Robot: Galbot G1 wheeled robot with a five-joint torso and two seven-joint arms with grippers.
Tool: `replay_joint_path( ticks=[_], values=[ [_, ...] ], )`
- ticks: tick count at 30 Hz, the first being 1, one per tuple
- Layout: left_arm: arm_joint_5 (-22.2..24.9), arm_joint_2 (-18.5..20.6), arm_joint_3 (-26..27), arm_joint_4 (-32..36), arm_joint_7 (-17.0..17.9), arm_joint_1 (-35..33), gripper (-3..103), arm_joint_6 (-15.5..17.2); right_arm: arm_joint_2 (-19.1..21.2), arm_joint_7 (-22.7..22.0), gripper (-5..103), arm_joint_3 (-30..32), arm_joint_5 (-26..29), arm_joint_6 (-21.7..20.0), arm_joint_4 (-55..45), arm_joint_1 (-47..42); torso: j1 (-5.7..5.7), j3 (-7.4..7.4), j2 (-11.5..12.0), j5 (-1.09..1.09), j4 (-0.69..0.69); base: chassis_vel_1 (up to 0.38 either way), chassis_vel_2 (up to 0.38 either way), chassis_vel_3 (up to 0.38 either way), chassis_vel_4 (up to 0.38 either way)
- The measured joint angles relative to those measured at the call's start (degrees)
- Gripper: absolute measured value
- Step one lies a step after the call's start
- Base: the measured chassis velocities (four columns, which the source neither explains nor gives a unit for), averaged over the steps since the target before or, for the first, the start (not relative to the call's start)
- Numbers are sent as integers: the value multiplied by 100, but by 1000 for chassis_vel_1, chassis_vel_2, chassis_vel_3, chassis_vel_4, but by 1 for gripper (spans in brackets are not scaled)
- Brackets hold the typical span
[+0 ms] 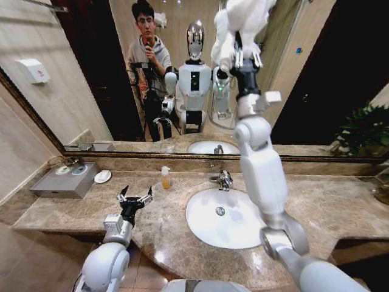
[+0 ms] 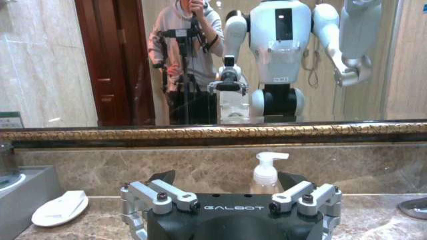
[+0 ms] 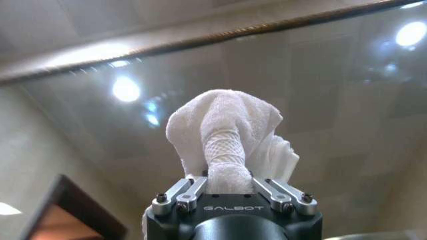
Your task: Pick up the towel from the sink counter and wipe the mirror surface.
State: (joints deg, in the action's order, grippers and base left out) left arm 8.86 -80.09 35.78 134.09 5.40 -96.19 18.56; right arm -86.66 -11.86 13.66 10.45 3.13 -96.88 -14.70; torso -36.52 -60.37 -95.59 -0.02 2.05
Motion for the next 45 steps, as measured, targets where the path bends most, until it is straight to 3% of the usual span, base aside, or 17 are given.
replay_joint_path(
  ticks=[5,14,20,27,33,37,45],
  values=[
    [0,1,0,0,0,0,100,0,-114,-241,17,23,-207,-192,183,27,0,0,0,1,-2,-10,-10,3,2],
    [0,1,0,0,0,0,100,0,-271,346,17,-548,-82,-206,220,-32,0,0,0,0,0,0,0,0,0],
    [0,2,0,0,0,0,100,0,-465,654,17,-1132,-218,51,537,-71,0,0,0,0,2,0,0,0,0],
    [0,1,0,0,0,0,100,0,-456,444,17,-954,-598,64,884,-70,1,0,0,0,3,0,0,0,0],
    [0,2,0,0,0,0,100,0,29,-20,17,-206,-708,-342,403,-493,5,4,-3,1,3,0,0,0,0],
    [0,2,1,0,0,0,100,0,551,-155,17,456,-429,-474,-112,-965,-1,-1,0,8,-8,0,0,0,0],
    [0,1,0,0,0,1,100,0,881,-83,17,585,7,-298,-812,-1387,-4,-2,1,3,-1,-13,-5,2,-8]
  ],
)
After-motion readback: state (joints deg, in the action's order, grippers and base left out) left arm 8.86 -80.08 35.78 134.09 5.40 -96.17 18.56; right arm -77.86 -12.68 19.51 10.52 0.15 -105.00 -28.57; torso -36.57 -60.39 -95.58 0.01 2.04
